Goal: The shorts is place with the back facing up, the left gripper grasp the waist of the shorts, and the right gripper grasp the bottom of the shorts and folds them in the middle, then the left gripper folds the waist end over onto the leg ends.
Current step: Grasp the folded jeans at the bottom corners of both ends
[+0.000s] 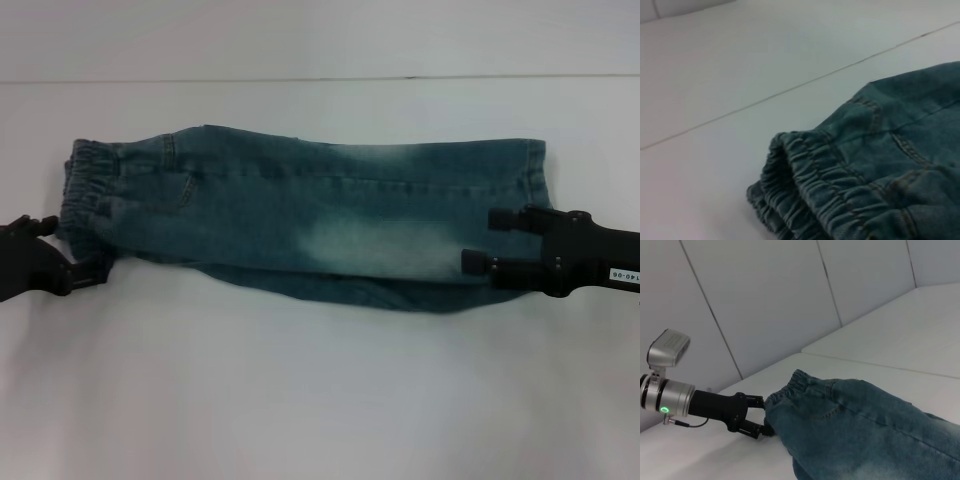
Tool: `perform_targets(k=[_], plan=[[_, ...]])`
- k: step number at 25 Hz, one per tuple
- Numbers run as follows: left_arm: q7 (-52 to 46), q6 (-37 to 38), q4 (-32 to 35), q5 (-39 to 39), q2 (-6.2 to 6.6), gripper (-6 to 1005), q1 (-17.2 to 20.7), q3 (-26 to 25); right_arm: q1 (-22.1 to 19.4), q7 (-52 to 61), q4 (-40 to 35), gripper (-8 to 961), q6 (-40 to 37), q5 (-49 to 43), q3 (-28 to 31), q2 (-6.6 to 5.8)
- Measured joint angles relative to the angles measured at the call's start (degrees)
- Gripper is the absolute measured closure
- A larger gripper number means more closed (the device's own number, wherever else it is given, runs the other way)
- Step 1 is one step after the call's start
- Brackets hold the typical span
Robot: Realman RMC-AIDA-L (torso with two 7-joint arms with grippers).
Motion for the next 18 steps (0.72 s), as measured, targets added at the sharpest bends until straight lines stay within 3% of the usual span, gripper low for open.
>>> perform_targets(k=[10, 18], plan=[[1.48, 1.59, 0.37, -0.44, -0.10, 166, -0.08, 0.28, -0.04, 0.12, 0.06, 25, -0.30, 0.24, -0.06, -0.06], [3.26, 2.07, 1.15, -3.80, -0.93, 209, 0.48, -0.18, 0.12, -0.18, 1.02, 30, -0.37, 0.26, -0.23, 0.00]])
